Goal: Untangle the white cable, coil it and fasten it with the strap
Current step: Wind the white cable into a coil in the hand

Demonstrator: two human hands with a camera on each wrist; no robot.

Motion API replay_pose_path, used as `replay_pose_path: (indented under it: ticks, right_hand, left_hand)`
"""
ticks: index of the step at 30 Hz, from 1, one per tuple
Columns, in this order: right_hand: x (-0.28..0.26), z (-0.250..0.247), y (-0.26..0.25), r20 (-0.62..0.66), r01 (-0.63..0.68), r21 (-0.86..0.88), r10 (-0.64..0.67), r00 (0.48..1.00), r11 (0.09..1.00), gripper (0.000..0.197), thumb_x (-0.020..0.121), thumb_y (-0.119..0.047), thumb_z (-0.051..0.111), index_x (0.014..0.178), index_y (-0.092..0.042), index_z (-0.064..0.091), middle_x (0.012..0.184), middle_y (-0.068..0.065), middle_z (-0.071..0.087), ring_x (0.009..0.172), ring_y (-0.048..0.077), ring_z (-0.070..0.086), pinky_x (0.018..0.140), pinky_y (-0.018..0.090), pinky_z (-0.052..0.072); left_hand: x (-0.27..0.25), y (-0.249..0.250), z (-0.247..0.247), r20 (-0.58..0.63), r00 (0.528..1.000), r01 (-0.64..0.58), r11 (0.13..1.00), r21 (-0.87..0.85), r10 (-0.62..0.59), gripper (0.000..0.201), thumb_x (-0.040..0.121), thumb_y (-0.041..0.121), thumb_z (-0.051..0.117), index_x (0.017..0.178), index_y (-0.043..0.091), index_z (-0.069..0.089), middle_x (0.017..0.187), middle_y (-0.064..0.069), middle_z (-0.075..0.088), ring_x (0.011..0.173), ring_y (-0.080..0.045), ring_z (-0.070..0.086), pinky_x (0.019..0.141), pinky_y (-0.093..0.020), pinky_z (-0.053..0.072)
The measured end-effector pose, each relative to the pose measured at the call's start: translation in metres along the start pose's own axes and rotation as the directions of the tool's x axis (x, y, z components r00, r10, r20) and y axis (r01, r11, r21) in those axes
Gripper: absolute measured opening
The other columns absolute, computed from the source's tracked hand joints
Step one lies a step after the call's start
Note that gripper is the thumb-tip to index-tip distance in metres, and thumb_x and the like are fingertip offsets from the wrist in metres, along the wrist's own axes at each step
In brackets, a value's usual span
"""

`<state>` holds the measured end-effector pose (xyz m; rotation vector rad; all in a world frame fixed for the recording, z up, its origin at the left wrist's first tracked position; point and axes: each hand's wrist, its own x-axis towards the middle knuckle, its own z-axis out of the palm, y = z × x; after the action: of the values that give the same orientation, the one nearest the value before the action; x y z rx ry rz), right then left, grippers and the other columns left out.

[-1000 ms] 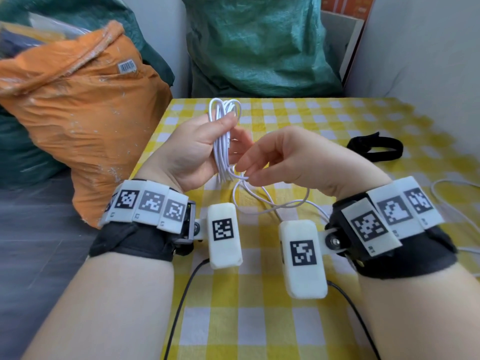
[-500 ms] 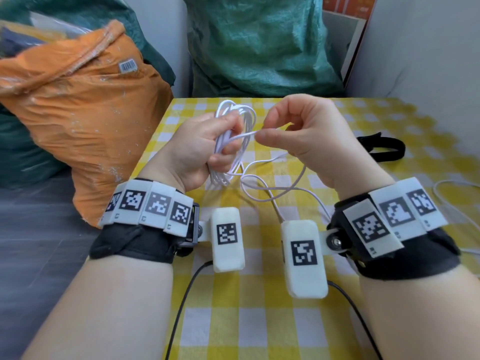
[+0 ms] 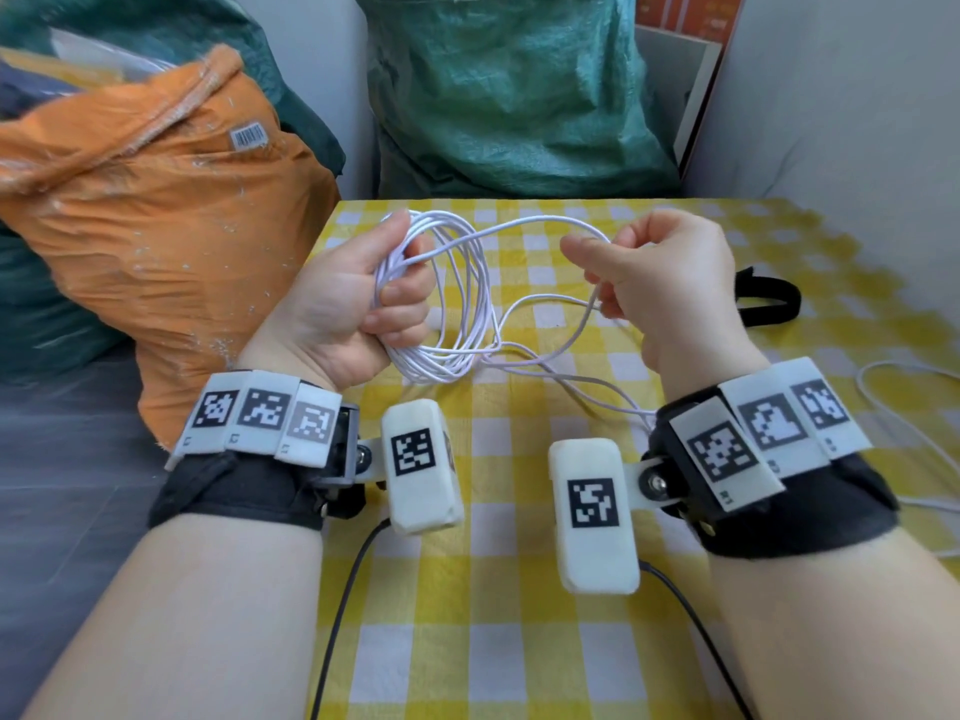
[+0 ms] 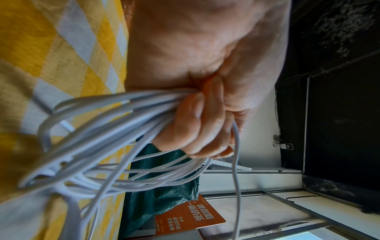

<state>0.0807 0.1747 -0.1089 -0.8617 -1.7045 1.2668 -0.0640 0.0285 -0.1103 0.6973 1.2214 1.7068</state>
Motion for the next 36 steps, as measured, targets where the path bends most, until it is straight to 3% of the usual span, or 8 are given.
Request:
replay_pose_path:
  ticks: [4, 8, 10, 13, 19, 23, 31, 36]
  right_hand:
    - [0.006, -0.001, 0.003, -0.109, 0.044, -0.059, -0.050, 0.993, 0.997, 0.042, 0.065, -0.014, 0.076, 0.050, -0.022, 0.038, 0.061, 0.004, 0.062, 0.064, 0.025, 0.067, 0.072, 0.046, 0.058]
    - [0.006, 0.001, 0.003, -0.056, 0.111, -0.189, -0.123, 0.991, 0.976, 0.032, 0.069, -0.027, 0.076, 0.055, -0.023, 0.048, 0.097, 0.002, 0.070, 0.091, 0.015, 0.063, 0.083, 0.035, 0.050]
    - [0.003, 0.004, 0.000, 0.057, 0.125, -0.257, -0.114, 0.992, 0.958, 0.015, 0.072, -0.034, 0.077, 0.073, -0.028, 0.063, 0.138, -0.002, 0.054, 0.109, 0.012, 0.059, 0.094, 0.034, 0.046]
    - [0.003, 0.006, 0.004, 0.238, 0.121, -0.362, -0.033, 0.971, 0.924, 0.045, 0.075, -0.043, 0.075, 0.115, -0.026, 0.065, 0.155, -0.010, 0.028, 0.126, 0.012, 0.049, 0.104, 0.033, 0.040]
    - [-0.002, 0.012, 0.011, 0.389, 0.028, -0.296, 0.094, 0.917, 0.955, 0.067, 0.070, -0.062, 0.068, 0.126, -0.028, 0.058, 0.154, -0.010, 0.028, 0.134, 0.014, 0.041, 0.106, 0.040, 0.041]
    - [-0.003, 0.016, 0.014, 0.482, -0.111, -0.208, 0.201, 0.853, 0.972, 0.086, 0.054, -0.073, 0.066, 0.128, -0.031, 0.053, 0.147, -0.006, 0.040, 0.109, 0.016, 0.061, 0.097, 0.041, 0.049]
    - [-0.006, 0.012, 0.015, 0.637, -0.227, -0.169, 0.282, 0.717, 0.959, 0.036, 0.085, -0.053, 0.058, 0.101, -0.021, 0.060, 0.087, -0.002, 0.063, 0.086, 0.011, 0.065, 0.077, 0.026, 0.048]
    - [-0.008, 0.014, 0.014, 0.642, -0.175, -0.222, 0.279, 0.714, 0.959, 0.050, 0.080, -0.060, 0.060, 0.104, -0.017, 0.068, 0.082, -0.003, 0.066, 0.090, 0.016, 0.067, 0.081, 0.031, 0.048]
  left_hand:
    - [0.001, -0.002, -0.001, 0.013, 1.000, 0.022, 0.999, -0.046, -0.021, 0.035, 0.094, 0.044, 0.033, 0.070, 0.019, 0.041, 0.038, 0.010, 0.027, 0.025, 0.001, 0.021, 0.035, -0.016, 0.013]
    - [0.002, -0.006, -0.006, 0.085, 0.995, 0.068, 0.987, -0.148, -0.056, 0.032, 0.072, 0.043, 0.066, 0.075, 0.017, 0.049, 0.039, 0.011, 0.029, 0.024, 0.001, 0.025, 0.031, -0.014, 0.019]
    - [0.002, -0.007, -0.006, 0.158, 0.984, 0.108, 0.978, -0.181, -0.079, 0.040, 0.060, 0.035, 0.081, 0.080, 0.015, 0.053, 0.040, 0.011, 0.030, 0.026, 0.000, 0.022, 0.030, -0.013, 0.024]
    - [0.000, -0.007, -0.002, 0.244, 0.962, 0.161, 0.974, -0.157, -0.120, 0.037, 0.059, 0.026, 0.082, 0.081, 0.015, 0.055, 0.041, 0.011, 0.026, 0.031, -0.005, 0.013, 0.030, -0.013, 0.024]
    - [0.002, -0.007, -0.001, 0.480, 0.866, 0.333, 0.878, -0.345, -0.140, 0.011, 0.090, 0.019, 0.055, 0.088, 0.008, 0.055, 0.051, 0.005, 0.027, 0.036, -0.009, 0.025, 0.040, -0.022, 0.025]
    - [-0.003, 0.000, 0.000, 0.423, 0.902, 0.278, 0.863, -0.422, -0.084, 0.013, 0.093, 0.014, 0.044, 0.092, 0.003, 0.050, 0.054, -0.001, 0.033, 0.034, -0.008, 0.017, 0.043, -0.025, 0.025]
    - [-0.009, 0.000, 0.007, 0.397, 0.917, 0.236, 0.840, -0.489, -0.026, 0.010, 0.092, 0.011, 0.045, 0.092, 0.002, 0.047, 0.048, 0.009, 0.020, 0.033, -0.004, 0.015, 0.038, -0.019, 0.017]
    - [-0.010, 0.000, 0.009, 0.423, 0.906, 0.242, 0.832, -0.500, -0.010, 0.009, 0.092, 0.012, 0.046, 0.093, 0.003, 0.045, 0.048, 0.010, 0.019, 0.033, -0.004, 0.016, 0.039, -0.018, 0.017]
